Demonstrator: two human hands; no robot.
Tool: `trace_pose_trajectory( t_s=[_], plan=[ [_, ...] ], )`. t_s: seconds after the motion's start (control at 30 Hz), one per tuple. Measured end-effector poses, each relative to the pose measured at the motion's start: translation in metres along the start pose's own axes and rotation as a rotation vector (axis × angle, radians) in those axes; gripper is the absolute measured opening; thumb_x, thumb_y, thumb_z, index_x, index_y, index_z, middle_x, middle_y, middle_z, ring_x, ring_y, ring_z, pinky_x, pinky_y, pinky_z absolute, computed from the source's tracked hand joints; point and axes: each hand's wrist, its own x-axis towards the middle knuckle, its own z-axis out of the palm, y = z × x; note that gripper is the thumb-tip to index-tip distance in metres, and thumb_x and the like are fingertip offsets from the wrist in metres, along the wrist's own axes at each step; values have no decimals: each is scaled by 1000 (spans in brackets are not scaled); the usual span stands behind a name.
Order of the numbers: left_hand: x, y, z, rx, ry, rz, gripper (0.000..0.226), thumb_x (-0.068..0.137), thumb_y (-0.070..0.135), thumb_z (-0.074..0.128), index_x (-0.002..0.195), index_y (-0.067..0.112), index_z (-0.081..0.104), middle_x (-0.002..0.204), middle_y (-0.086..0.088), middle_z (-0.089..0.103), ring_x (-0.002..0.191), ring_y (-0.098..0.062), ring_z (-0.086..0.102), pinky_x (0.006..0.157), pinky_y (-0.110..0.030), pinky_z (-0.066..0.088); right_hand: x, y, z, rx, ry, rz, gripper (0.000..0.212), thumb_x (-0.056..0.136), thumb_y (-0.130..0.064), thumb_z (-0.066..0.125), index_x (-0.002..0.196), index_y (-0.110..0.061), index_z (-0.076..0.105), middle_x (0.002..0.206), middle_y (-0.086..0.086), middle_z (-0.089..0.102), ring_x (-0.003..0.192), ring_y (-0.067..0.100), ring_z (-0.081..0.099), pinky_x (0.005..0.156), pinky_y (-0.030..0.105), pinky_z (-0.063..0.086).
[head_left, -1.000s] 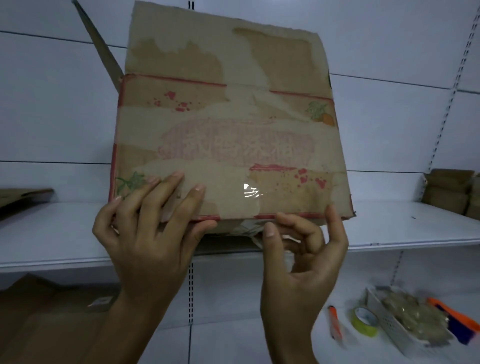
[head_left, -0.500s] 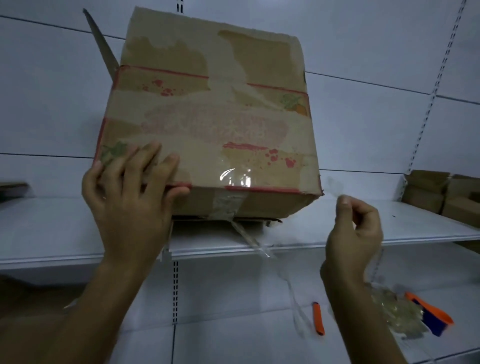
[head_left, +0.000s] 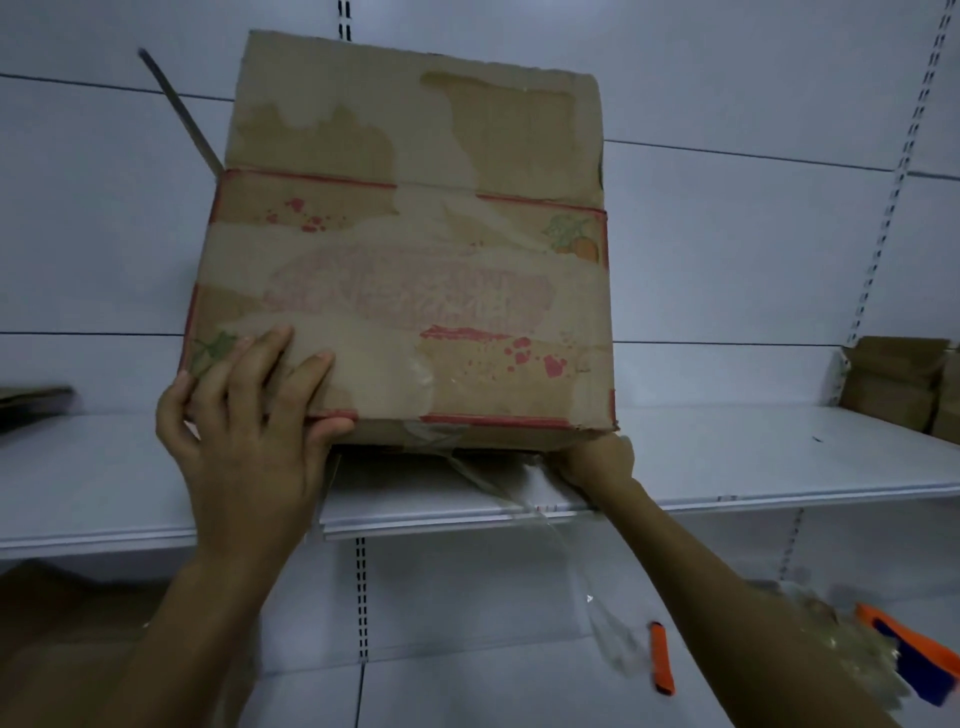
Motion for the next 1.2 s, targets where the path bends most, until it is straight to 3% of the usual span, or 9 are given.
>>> trace_pose_trajectory(
  t_s=[0.1,0.37,0.43,0.53,0.7,0.8,0.97,1.07,1.2],
  plan=[
    [-2,3,1,10,5,-2,41,99,43,39,126,16,52,139,-12,46,125,-32,39,110,-38,12,-4,1,5,23,127,-110,25,85,-38,49,90,-14,53,88,10,61,83,31,59,80,39,48],
    [-6,2,-7,19,-38,-34,44,100,47,31,128,18,49,140,-11,47,126,-32,40,107,-47,21,-16,12,-9,401,278,104,30,91,-29,60,66,-29,42,104,14,65,87,31,61,79,40,51],
    [-6,3,-11,14,-61,-42,45,100,48,30,128,19,49,140,-11,47,126,-31,40,107,-47,22,-12,14,-6,196,218,123,29,82,-44,67,94,-19,58,112,13,61,99,32,59,87,42,47],
    [-3,5,-18,-6,-110,-52,46,98,49,31,128,19,49,141,-10,47,126,-30,39,106,-48,23,-8,15,1,31,206,64,74,77,-51,69,136,-16,40,129,12,49,117,31,49,98,46,40],
    [-1,5,-26,-26,-171,-53,46,96,48,33,129,20,48,143,-10,45,129,-29,39,107,-48,22,-32,1,-25,842,640,147,14,94,-17,56,109,-17,55,112,6,59,103,26,60,91,46,51],
    [4,13,-29,-29,-224,-56,49,99,51,25,130,20,48,144,-10,45,133,-28,38,113,-50,13,-56,-15,-80,1188,806,107,13,97,-13,50,91,-23,56,92,6,64,85,20,64,78,35,53],
    [23,30,-32,-5,-260,4,48,96,51,29,129,20,46,143,-10,48,135,-30,40,113,-53,10,-100,-71,-127,761,712,-482,20,95,-34,52,95,-17,63,90,-1,65,83,0,60,74,14,46],
    [41,29,-38,-11,-229,5,49,95,50,33,127,19,54,139,-9,52,131,-30,45,107,-53,24,-104,-89,-113,292,651,-681,55,85,-62,51,108,-16,68,113,2,63,105,17,56,91,33,44],
    [45,19,-40,-31,-180,40,52,92,53,36,122,18,60,134,-9,56,124,-30,50,95,-48,34,-97,-92,-95,322,747,-681,40,83,-47,60,108,-17,69,117,3,61,109,19,54,90,48,45]
  ],
)
